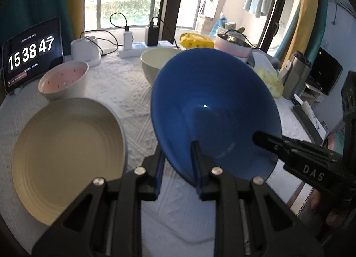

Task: Organize plates and bowls

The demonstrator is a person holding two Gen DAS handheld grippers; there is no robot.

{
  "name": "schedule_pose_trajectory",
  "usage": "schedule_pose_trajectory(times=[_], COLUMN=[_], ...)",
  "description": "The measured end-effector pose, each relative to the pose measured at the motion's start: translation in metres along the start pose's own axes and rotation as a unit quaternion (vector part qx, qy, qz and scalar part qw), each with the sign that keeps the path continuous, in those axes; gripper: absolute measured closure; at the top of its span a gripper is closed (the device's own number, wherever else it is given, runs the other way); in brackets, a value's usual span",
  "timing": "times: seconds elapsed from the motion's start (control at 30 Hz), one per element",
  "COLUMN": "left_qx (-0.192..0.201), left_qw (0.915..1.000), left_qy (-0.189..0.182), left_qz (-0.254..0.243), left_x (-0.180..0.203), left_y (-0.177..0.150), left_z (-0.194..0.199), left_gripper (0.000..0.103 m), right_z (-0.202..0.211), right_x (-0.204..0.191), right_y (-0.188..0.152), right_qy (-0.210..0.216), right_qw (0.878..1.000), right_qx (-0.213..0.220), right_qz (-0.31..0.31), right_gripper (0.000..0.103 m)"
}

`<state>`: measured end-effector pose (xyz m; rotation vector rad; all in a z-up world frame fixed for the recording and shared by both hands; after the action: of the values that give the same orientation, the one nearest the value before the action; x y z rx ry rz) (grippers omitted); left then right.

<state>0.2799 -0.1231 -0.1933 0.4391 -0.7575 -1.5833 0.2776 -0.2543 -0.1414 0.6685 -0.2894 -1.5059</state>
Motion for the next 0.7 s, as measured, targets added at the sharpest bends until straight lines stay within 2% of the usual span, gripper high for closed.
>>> schedule_pose_trajectory(times=[0.1,0.2,0.4,0.7], left_qx=[-0.001,-0.003,-0.007,-0.006], left_qw=[1.0000,1.0000,0.9999,0.9999], left_qy=[-0.004,-0.008,-0.011,-0.008], left_qz=[0.000,-0.001,-0.001,-0.003], left_x=[-0.0004,0.0004,-0.0008,-0.0035], left_y=[-0.0024,-0.0042,-0.0054,-0.0054], left_z=[0.0024,0.0046,0.0076,0.0094], left_gripper=[0.079,0.079,0.079,0.078], right_z=[0.0001,0.0009,0.0014,0.0063], right_x=[-0.0021,-0.0046,-0.0003,-0.0006], right_y=[-0.0010,-0.0020,-0.0018,0.0008], right_qy=[-0.016,-0.013,-0.014,-0.017], right_qw=[1.000,1.000,1.000,1.000], right_qx=[-0.002,-0.007,-0.017,-0.006], right_qz=[0.010,0.012,0.001,0.003], right_gripper=[0.076,0.067,0.063,0.062])
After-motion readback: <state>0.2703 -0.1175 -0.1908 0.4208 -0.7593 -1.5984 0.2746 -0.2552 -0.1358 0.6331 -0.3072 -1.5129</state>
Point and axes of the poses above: each gripper's, at about its wrist camera, not at the fingertips, and z roughly against the way its jaws point, x to its right, y to its top, the point moved 10 cm from there along -z, roughly the way its jaws point, and after that the axes turned 2 degrees about y, right-handed, at the moved point
